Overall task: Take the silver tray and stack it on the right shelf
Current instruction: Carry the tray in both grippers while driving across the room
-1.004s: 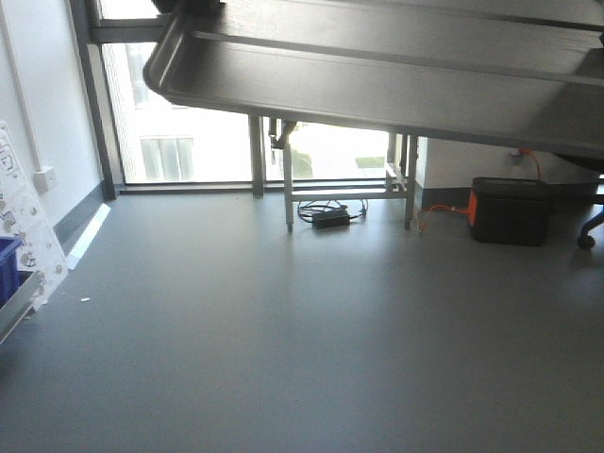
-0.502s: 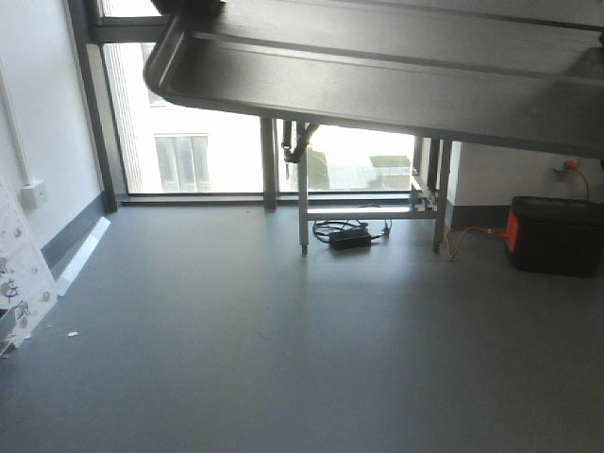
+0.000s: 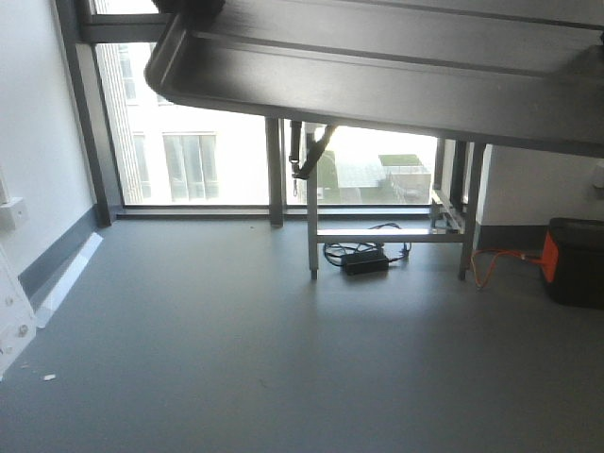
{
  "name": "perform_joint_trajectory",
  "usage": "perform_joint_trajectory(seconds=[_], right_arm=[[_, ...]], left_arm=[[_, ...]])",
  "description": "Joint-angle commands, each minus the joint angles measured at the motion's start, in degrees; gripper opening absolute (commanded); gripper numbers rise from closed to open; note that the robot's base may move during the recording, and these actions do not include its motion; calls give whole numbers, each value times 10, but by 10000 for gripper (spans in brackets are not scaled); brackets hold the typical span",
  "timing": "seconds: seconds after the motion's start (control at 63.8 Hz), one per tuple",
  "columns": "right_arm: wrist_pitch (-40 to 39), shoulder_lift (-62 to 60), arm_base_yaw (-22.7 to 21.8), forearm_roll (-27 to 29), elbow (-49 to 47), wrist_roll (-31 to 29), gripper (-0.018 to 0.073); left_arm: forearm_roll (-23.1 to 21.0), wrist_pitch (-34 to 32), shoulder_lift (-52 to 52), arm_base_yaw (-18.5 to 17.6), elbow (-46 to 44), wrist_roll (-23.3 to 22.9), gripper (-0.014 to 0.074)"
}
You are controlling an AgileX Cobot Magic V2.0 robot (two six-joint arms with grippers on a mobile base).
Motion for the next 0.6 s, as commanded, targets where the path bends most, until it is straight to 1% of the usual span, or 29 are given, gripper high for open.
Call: perform_joint_trajectory(seconds=[0.0,0.58], right_arm=[[-21,-10,0,-22,-20,-16,57],[-21,-10,0,-22,-20,-16,57]], left_arm=[[28,-13,-24,0,-20,4,-95],[30,-13,-24,1,-20,4,-95]])
